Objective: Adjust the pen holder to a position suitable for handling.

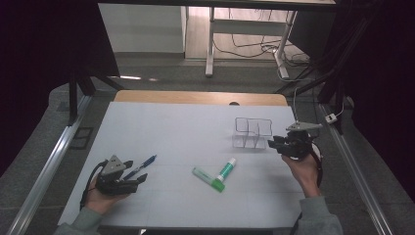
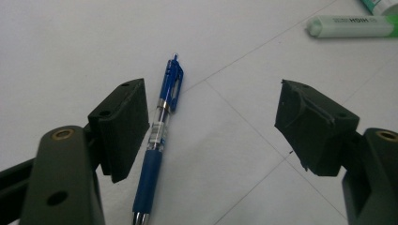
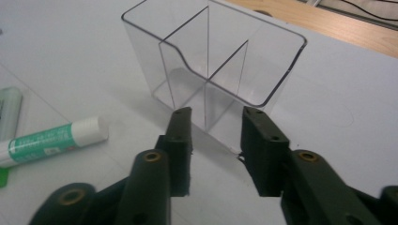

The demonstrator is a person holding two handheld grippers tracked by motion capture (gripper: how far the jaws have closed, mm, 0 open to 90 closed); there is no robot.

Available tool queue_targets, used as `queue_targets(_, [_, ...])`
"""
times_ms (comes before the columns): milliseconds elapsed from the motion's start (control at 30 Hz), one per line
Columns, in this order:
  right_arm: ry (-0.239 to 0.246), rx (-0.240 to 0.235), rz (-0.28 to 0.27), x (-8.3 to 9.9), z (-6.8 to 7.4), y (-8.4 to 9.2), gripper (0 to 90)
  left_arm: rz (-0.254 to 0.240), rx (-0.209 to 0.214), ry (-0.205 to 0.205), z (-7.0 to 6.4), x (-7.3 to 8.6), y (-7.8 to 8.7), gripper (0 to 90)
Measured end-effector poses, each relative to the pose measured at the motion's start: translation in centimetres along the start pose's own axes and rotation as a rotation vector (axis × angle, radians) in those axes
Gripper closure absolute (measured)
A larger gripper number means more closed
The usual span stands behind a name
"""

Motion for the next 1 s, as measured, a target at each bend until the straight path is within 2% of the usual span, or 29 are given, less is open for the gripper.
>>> queue_targets(33, [0.000, 0.000, 0.000, 0.0, 0.0, 0.0, 68.7, 0.001, -0.001, 0.000, 0.0, 0.0, 0.0, 25.6])
queue_targets(67, [-0.014, -0.004, -0.007, 0.0, -0.2, -0.1, 74.1, 0.001, -0.002, -0.001, 0.0, 0.0, 0.0, 25.8])
queue_targets(167, [-0.003, 0.009, 0.004, 0.1, -0.5, -0.1, 78.6, -0.005, -0.009, -0.003, 0.1, 0.0, 0.1, 26.2])
queue_targets(233, [-0.019, 0.004, -0.013, 0.0, -0.6, -0.2, 84.6, -0.007, -0.012, -0.001, 0.1, -0.1, 0.1, 26.3])
queue_targets(300, [-0.011, 0.013, -0.011, -0.1, -0.8, -0.3, 88.8, -0.008, -0.014, -0.002, 0.1, -0.1, 0.1, 26.5])
queue_targets(567, [-0.032, 0.067, 0.024, 0.1, -2.0, -1.3, 89.6, -0.009, -0.017, -0.003, 0.1, 0.0, 0.2, 26.9])
queue_targets(733, [-0.040, 0.066, 0.030, 0.1, -2.4, -2.1, 89.6, -0.007, -0.024, 0.004, 0.3, 0.1, 0.2, 27.0])
queue_targets(833, [-0.055, 0.092, 0.041, 0.1, -2.9, -2.1, 89.6, -0.002, -0.027, 0.003, 0.4, 0.3, 0.1, 27.0])
queue_targets(1000, [-0.061, 0.105, 0.042, 0.2, -3.5, -2.2, 89.6, -0.003, -0.027, 0.005, 0.5, 0.2, 0.2, 27.2])
Point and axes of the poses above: each handheld gripper's, and its own axes: y roughly backward along the jaws, x roughly out of its underside, z roughly to its left, the point moved 9 cm from there along -y, roughly forward along the jaws
